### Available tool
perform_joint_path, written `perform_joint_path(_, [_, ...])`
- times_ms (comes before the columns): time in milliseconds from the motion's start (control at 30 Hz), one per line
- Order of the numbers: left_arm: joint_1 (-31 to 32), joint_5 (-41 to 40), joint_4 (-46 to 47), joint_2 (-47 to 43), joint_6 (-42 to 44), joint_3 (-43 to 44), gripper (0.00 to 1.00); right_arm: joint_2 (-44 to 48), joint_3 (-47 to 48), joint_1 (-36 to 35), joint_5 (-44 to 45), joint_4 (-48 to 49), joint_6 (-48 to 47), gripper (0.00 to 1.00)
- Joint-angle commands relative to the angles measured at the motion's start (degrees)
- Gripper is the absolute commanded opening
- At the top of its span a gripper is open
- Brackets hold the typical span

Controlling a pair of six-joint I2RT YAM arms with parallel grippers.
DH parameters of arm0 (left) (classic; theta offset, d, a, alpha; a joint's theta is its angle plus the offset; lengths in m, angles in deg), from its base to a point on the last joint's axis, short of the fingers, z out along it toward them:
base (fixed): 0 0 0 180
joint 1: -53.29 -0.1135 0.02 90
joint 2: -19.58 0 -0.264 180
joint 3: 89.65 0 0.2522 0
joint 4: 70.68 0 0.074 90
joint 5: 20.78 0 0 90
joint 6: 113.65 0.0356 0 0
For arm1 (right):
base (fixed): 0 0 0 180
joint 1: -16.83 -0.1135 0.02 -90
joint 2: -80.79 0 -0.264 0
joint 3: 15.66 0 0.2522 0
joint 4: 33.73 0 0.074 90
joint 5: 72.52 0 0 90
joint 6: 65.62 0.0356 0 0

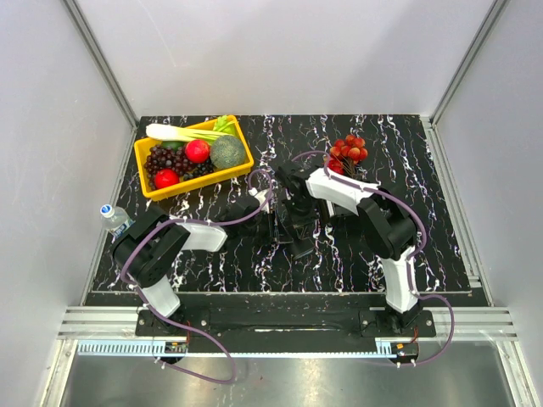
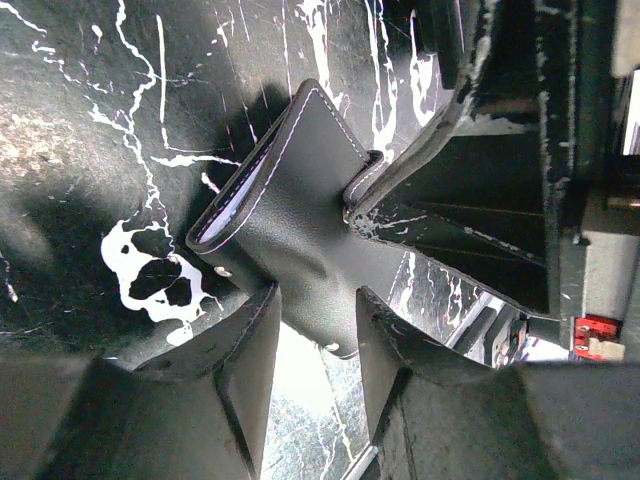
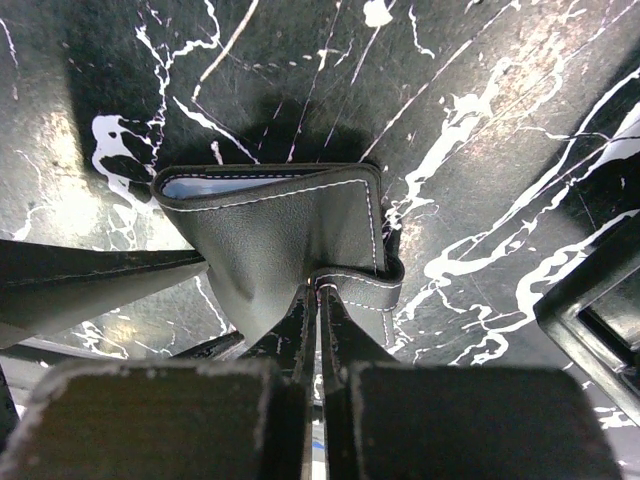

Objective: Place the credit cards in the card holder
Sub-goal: Close the card holder at the center of the board.

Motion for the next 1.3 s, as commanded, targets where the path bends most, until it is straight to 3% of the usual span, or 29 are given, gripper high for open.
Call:
perform_joint_path(0, [0.1,1.0,4.8,0.5,0.2,1.5,0.40,-18.8,-4.9,-2.8,-1.4,8.8,-2.9,0.00])
perform_joint_path(133, [-0.1,0.5,4.9,-0.1,0.2,1.0,0.40,-17.6,-6.3,-2.7,-0.2,10.8,-0.9,0.00])
perform_joint_path(333, [0.0,0.5,5.6,0.0,-0.1,0.6,0.40,-13.6,-16.0,-2.8,2.0,24.9,9.5,0.00])
perform_joint_path(467, [0.0,0.1,5.6,-0.2,-0.1,0.5,0.40,-12.3,-17.0,-3.7,8.2,27.2,12.1,0.00])
perform_joint_path(600, [0.0,-0.1,6.3,-0.2,-0.4,0.2,0.40,-11.5,-16.4,-3.8,5.6,29.4,12.9,0.00])
perform_joint_path(900, [0.0,-0.1,6.2,-0.5,-0.5,-0.1,0.40,-17.9,-12.7,-3.9,1.3,27.9,15.6,0.00])
perform_joint_path(1100, [0.0,0.2,5.3,-0.5,0.2,0.6,0.40,-19.7,-11.5,-3.9,4.0,21.6,12.4,0.00])
perform_joint_path(1267, [-0.1,0.4,5.5,0.1,0.1,0.9,0.40,-20.1,-12.4,-4.0,4.1,22.0,12.5,0.00])
